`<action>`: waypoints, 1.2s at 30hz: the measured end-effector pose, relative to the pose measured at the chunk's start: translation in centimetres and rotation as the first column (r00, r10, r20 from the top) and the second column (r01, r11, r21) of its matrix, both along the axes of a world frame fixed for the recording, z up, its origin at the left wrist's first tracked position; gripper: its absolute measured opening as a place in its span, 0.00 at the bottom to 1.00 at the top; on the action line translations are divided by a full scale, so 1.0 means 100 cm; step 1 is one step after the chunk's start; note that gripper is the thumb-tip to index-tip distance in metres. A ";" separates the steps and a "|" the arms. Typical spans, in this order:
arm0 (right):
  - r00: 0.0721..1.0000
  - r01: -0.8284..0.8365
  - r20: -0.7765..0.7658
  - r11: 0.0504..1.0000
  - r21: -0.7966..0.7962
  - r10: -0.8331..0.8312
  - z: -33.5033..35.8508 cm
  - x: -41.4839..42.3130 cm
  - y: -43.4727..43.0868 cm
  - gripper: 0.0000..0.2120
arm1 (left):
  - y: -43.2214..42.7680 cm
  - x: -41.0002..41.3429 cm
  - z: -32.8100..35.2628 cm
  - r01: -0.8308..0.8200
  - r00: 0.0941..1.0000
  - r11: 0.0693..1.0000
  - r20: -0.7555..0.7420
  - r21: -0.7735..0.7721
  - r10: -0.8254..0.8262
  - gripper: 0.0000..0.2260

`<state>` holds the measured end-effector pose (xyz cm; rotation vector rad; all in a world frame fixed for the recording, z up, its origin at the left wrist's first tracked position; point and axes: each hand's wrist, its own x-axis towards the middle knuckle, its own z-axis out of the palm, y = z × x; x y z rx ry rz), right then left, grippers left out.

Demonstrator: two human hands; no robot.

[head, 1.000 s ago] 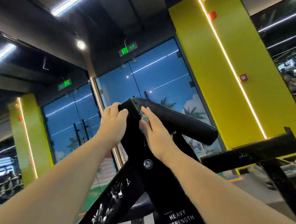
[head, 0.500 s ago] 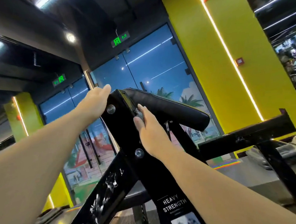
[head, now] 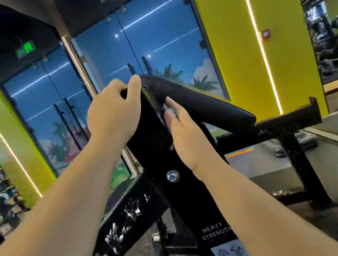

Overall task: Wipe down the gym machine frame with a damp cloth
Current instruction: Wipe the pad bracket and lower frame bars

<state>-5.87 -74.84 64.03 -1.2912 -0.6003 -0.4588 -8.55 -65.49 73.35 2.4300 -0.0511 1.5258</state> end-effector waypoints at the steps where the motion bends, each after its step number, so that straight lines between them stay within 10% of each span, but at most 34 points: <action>1: 0.998 -0.006 -0.061 1.000 0.010 0.007 -0.002 0.001 0.002 0.20 | 0.003 0.002 0.003 -0.004 1.000 1.000 -0.023 -0.018 0.004 0.18; 8: 0.760 0.069 -0.637 0.990 -0.122 -0.131 -0.073 -0.037 -0.010 0.23 | 0.006 -0.008 0.003 0.019 0.994 0.993 -0.109 -0.117 -0.032 0.15; 15: 0.786 0.152 -0.592 0.984 -0.094 -0.178 0.002 -0.038 0.011 0.24 | 0.006 -0.012 0.009 0.083 0.963 0.996 -0.253 -0.033 -0.089 0.22; 20: 0.450 0.110 -0.876 0.984 -0.138 -0.173 -0.034 -0.047 -0.007 0.23 | 0.007 -0.014 0.011 0.111 0.953 0.994 -0.284 0.014 -0.102 0.20; 26: 0.684 0.116 -0.720 0.992 -0.051 -0.117 0.029 -0.042 0.008 0.22 | 0.005 -0.013 0.015 0.151 0.945 0.989 -0.294 0.005 -0.143 0.20; 31: 0.388 0.145 -0.902 0.979 -0.142 -0.188 0.001 -0.049 -0.002 0.22 | 0.008 -0.016 0.017 0.166 0.932 0.986 -0.324 -0.022 -0.164 0.19; 36: 0.761 0.093 -0.639 0.994 -0.063 -0.111 0.079 -0.038 0.022 0.20 | 0.011 -0.016 0.017 0.154 0.920 0.987 -0.360 -0.034 -0.156 0.22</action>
